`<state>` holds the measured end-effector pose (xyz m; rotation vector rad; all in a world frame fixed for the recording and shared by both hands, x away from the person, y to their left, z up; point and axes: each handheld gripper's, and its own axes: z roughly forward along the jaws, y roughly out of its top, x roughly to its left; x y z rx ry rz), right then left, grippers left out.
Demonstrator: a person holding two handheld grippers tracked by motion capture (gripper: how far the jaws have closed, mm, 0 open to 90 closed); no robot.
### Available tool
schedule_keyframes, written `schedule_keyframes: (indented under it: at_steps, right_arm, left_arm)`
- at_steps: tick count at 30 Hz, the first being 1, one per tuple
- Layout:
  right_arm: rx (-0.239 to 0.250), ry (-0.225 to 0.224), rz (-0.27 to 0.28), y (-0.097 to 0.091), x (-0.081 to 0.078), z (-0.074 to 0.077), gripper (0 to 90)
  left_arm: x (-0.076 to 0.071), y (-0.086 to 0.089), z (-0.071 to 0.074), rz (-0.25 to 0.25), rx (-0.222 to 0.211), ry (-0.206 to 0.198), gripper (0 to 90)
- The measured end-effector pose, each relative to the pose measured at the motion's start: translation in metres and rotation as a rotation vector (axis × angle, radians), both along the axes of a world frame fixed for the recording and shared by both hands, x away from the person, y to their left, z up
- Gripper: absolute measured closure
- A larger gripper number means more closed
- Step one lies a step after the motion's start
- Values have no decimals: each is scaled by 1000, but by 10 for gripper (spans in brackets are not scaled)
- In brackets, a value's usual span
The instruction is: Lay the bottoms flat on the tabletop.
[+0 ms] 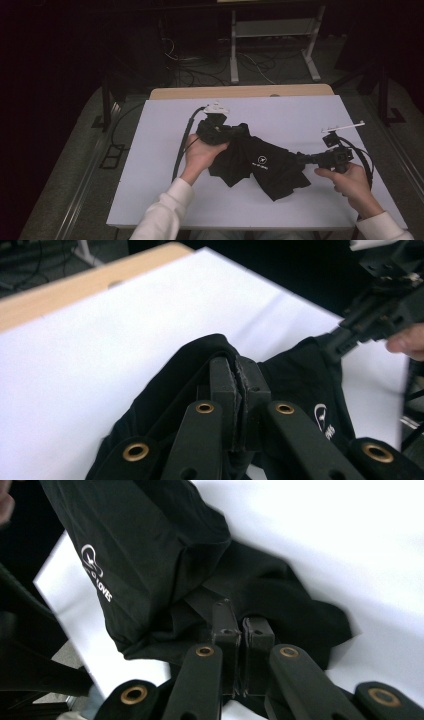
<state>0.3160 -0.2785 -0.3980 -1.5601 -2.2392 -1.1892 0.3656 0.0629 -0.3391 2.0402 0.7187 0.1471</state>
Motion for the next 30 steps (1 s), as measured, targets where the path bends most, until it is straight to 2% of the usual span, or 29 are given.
schedule_keyframes:
  at_steps: [1, 2, 3, 4, 6, 8, 9, 10, 11, 12, 14, 15, 16, 17, 18, 19, 20, 21, 22, 24, 25, 26, 27, 28, 29, 30]
  right_arm:
    - [-3, 18, -7, -2, 1, -7, 845]
    - [-3, 18, -7, -2, 1, -7, 845]
    - [-18, 50, -18, -7, 3, -17, 768]
    - [-33, 66, -42, -10, 3, -20, 723]
    - [-46, 41, -85, -16, 1, -19, 669]
    - [-25, 5, -97, -17, -3, -15, 634]
    - [-25, 5, -97, -17, -3, -15, 634]
    - [14, -24, -52, -12, -5, -11, 601]
    - [43, -34, -22, -6, -6, -10, 583]
    - [43, -34, -22, -6, -6, -10, 583]
    - [67, -41, 32, 9, -7, -10, 544]
    - [44, -69, 61, 24, -5, -9, 490]
    - [27, -90, 71, 31, -3, -10, 481]
    - [27, -90, 71, 31, -3, -10, 481]
    - [0, -92, 67, 37, 1, -11, 461]
    - [-36, -73, 49, 43, 6, -13, 432]
    - [-61, -13, 12, 49, 20, -23, 375]
    - [-53, 24, -14, 51, 28, -30, 338]
    - [-53, 24, -14, 51, 28, -30, 338]
    - [-24, 56, -44, 53, 41, -41, 313]
    - [30, 42, -53, 56, 51, -46, 377]
    - [30, 42, -53, 56, 51, -46, 377]
    - [63, 31, -58, 58, 60, -48, 580]
    - [100, 18, -50, 58, 64, -48, 716]
    - [100, 18, -50, 58, 64, -48, 716]
    - [118, 9, -44, 57, 68, -48, 812]
  left_arm:
    - [0, 0, 0, 0, 0, 0, 879]
    - [4, -4, -4, 3, 0, 9, 879]
    - [8, -8, -8, 4, 2, 17, 879]
    - [15, -15, -14, 9, 13, 20, 879]
    - [21, -21, -18, 11, 26, 28, 879]
    - [26, -25, -21, 18, 33, 35, 879]
    - [26, -25, -21, 18, 33, 35, 879]
    - [32, -28, -23, 27, 34, 47, 879]
    - [32, -28, -23, 27, 34, 47, 879]
    - [35, -29, -23, 34, 34, 50, 879]
    - [42, -31, -22, 40, 33, 53, 879]
    - [45, -32, -22, 42, 33, 56, 879]
    - [52, -33, -19, 50, 44, 52, 878]
    - [52, -33, -19, 50, 44, 52, 879]
    - [56, -34, -18, 50, 47, 54, 879]
    - [59, -35, -17, 52, 49, 49, 879]
    - [63, -35, -16, 53, 46, 46, 879]
    - [66, -35, -15, 52, 43, 49, 879]
    - [70, -36, -16, 54, 41, 54, 879]
    - [77, -36, -18, 59, 32, 57, 879]
    - [84, -36, -24, 62, 9, 70, 878]
    - [84, -36, -24, 62, 9, 70, 878]
    - [91, -33, -30, 80, -23, 95, 878]
    - [91, -33, -30, 80, -23, 95, 878]
    - [93, -31, -32, 90, -27, 98, 878]
    - [95, -30, -33, 102, -27, 94, 878]
